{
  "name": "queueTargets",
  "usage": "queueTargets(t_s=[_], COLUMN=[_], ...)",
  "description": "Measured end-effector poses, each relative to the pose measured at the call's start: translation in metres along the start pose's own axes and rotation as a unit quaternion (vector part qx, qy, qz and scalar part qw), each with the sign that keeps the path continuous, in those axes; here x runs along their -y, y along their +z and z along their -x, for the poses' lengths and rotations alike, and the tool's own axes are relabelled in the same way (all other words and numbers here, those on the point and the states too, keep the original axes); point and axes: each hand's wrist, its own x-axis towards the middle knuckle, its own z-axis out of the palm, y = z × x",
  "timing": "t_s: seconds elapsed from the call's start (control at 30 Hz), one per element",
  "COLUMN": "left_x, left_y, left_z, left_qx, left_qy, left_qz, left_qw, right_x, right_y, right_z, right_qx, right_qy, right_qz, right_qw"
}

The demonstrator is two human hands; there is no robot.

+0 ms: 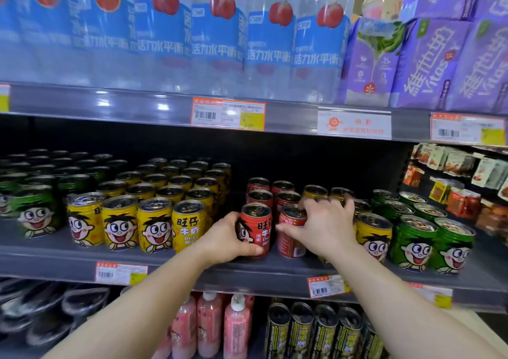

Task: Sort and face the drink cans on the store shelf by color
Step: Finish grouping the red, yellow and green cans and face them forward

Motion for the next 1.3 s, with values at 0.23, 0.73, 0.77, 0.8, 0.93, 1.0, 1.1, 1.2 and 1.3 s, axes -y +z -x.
queueTargets(t_s=[0.23,0.73,0.77,0.8,0.93,1.0,1.1,1.2,1.3], left_x=[0.010,-0.001,-0.001,0.000,0.005,0.005,0.004,0.004,0.002], left_y=[-0.005,0.008,0.007,0.005,0.000,0.001,0.002,0.001,0.000], left_z=[-0.003,-0.001,-0.001,-0.001,0.000,0.001,0.005,0.007,0.008], left_qx=[-0.002,-0.006,-0.001,0.008,0.012,0.001,-0.015,-0.029,-0.036], left_qy=[0.002,0.057,0.056,0.051,0.043,0.045,0.043,0.044,0.045], left_qz=[0.015,-0.010,-0.008,-0.001,0.015,0.011,-0.005,-0.026,-0.030], left_qw=[1.000,0.998,0.998,0.999,0.999,0.999,0.999,0.998,0.998], right_x=[-0.016,-0.011,-0.011,-0.013,-0.023,-0.023,-0.021,-0.020,-0.021], right_y=[-0.019,-0.010,-0.010,-0.011,-0.017,-0.015,-0.010,-0.006,-0.004], right_z=[-0.016,-0.009,-0.010,-0.012,-0.020,-0.018,-0.016,-0.016,-0.015], right_qx=[0.167,0.110,0.109,0.122,0.198,0.188,0.166,0.157,0.138], right_qy=[-0.053,-0.014,-0.017,-0.023,-0.042,-0.038,-0.044,-0.059,-0.059], right_qz=[-0.128,-0.043,-0.048,-0.065,-0.128,-0.111,-0.098,-0.111,-0.100], right_qw=[0.976,0.993,0.993,0.990,0.971,0.975,0.980,0.980,0.984])
